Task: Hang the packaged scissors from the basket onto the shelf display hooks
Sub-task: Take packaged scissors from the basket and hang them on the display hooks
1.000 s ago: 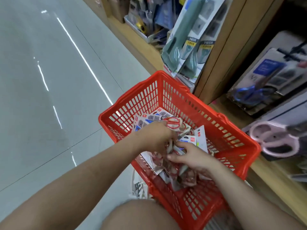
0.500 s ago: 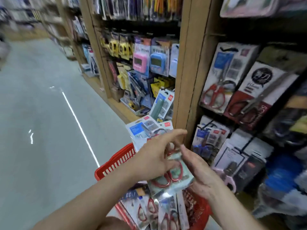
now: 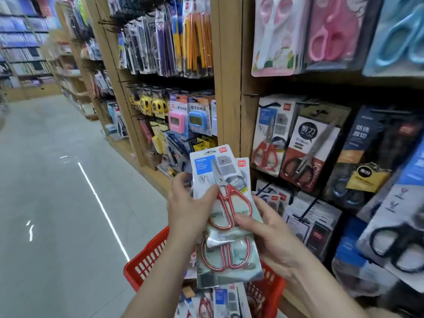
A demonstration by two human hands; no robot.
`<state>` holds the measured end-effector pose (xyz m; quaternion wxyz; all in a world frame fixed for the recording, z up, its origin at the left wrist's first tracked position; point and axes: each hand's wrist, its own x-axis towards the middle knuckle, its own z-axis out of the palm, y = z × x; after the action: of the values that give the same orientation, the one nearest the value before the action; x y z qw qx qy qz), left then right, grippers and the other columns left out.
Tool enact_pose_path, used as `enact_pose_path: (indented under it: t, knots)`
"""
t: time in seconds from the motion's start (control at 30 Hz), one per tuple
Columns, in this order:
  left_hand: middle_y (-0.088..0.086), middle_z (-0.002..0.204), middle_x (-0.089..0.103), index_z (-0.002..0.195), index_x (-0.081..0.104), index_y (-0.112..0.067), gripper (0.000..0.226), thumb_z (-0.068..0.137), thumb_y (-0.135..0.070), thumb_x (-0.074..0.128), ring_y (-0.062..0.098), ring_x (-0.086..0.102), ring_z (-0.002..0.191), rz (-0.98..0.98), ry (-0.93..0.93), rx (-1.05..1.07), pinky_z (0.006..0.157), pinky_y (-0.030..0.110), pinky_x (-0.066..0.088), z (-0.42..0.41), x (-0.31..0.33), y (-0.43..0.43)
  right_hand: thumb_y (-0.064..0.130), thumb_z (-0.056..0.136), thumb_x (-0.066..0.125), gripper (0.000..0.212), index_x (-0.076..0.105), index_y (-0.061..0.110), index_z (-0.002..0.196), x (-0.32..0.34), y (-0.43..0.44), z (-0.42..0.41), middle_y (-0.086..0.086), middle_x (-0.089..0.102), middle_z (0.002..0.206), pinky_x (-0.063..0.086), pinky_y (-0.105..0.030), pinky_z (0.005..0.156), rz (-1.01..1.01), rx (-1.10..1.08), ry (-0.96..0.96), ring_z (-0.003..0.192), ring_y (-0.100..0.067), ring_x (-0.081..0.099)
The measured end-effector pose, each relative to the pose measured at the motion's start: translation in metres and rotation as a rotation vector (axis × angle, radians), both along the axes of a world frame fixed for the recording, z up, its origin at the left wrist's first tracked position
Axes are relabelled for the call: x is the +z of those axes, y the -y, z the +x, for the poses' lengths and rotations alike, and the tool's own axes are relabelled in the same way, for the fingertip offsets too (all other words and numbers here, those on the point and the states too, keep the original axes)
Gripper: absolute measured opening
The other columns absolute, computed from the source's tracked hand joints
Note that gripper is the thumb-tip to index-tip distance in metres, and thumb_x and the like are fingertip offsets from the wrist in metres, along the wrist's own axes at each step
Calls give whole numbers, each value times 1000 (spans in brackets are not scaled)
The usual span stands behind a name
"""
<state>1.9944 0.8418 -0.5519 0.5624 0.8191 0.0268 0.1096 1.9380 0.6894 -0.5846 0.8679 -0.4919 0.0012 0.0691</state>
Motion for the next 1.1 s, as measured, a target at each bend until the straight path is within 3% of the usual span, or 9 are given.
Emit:
enact_pose_path:
  t: [0.1,0.23,0.33,0.43,0.63,0.8,0.93,1.0,1.1]
  knots:
    - [6,98,77,125,55,-17,43,88,-31,73,24,76,82,-518,-332,-165,72,39,62,-4,1,7,15,69,87,88,42,28,144,1,5,0,-10,70,123,50,-57,99,-240,-18,48,112,-35,67]
    - [5,96,77,122,59,-18,33,91,-26,69,22,76,78,-542,-213,-90,66,39,63,-4,-7,16,37,57,96,116,25,54,147,-3,5,1,13,62,133,47,-53,105,-456,-89,144,121,-18,63]
    - [5,100,76,122,57,-19,32,93,-29,67,20,76,80,-595,-172,-48,69,41,63,-1,-6,17,28,60,93,120,15,67,143,-1,7,-2,22,56,137,51,-41,101,-524,-92,241,123,-7,59]
    - [8,96,77,121,54,-19,30,94,-28,65,20,76,74,-670,-157,-4,57,33,60,1,-3,14,12,67,89,115,20,71,138,-1,7,-9,18,46,147,54,-18,86,-598,-99,232,124,-1,56]
    - [11,93,75,111,53,-22,16,99,-32,58,22,75,72,-667,-121,113,61,36,60,4,-8,8,15,73,86,81,45,59,127,-12,5,-11,6,59,134,60,-39,86,-622,-98,192,111,-18,67]
    - [11,88,76,94,62,-12,17,101,-26,54,26,74,74,-731,-135,91,64,38,62,6,-11,5,22,83,78,39,59,50,102,-16,7,-9,14,66,117,57,-44,91,-713,-201,169,107,-13,67]
    - [0,69,65,77,62,-18,23,98,-21,57,19,64,66,-640,25,254,62,32,54,18,-9,-16,22,87,73,33,58,49,98,-10,17,-10,23,65,106,56,-44,91,-705,-301,151,102,-8,66]
    - [4,74,65,78,62,-18,19,96,-21,57,20,59,68,-469,90,358,66,33,49,27,-9,-36,21,87,72,32,57,47,100,-8,26,-10,16,66,107,53,-50,94,-693,-350,126,104,-14,66]
    - [7,83,70,89,64,-21,13,95,-13,56,17,64,63,-437,94,325,66,33,55,27,-5,-49,22,88,72,32,55,45,103,-5,38,-12,13,65,110,52,-50,94,-708,-392,119,105,-14,65]
